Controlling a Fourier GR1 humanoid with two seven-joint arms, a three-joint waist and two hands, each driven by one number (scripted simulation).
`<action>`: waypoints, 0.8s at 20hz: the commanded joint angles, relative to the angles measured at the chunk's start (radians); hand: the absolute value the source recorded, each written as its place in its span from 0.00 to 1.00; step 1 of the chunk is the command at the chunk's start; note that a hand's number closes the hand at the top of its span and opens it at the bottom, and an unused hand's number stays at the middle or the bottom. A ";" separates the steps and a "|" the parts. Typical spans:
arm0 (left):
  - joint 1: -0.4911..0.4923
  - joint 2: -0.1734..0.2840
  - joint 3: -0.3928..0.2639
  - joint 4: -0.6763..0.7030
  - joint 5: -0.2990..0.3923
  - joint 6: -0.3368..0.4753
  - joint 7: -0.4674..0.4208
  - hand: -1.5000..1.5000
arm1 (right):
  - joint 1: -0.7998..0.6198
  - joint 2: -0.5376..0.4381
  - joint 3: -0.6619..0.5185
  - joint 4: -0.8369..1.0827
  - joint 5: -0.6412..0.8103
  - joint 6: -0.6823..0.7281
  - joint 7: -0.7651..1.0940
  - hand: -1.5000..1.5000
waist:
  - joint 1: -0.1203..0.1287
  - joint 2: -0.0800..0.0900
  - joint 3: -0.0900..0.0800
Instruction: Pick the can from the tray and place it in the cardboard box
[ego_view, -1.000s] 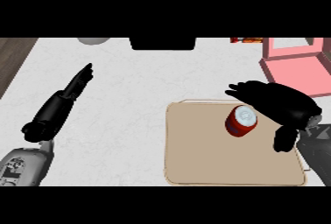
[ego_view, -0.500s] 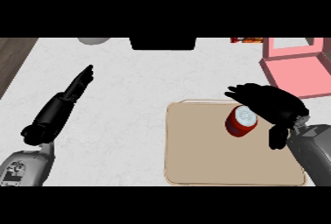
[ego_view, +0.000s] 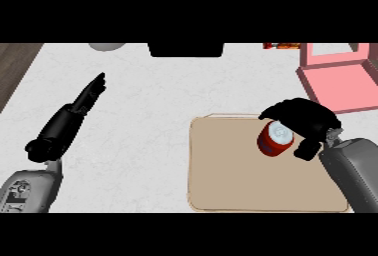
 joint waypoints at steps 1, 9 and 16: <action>-0.025 0.014 0.030 0.007 0.012 -0.026 0.008 0.50 | 0.007 -0.047 0.027 0.014 0.017 -0.036 -0.146 1.00 | 0.000 0.000 0.000; 0.043 -0.029 0.011 -0.040 -0.019 -0.026 0.007 0.50 | -0.011 0.059 -0.011 0.058 0.088 -0.243 -0.188 1.00 | 0.003 -0.001 0.000; 0.027 -0.009 0.040 -0.020 -0.009 -0.019 0.006 0.50 | 0.281 -0.163 0.124 -0.081 -0.050 -0.433 -0.817 1.00 | -0.029 -0.003 0.006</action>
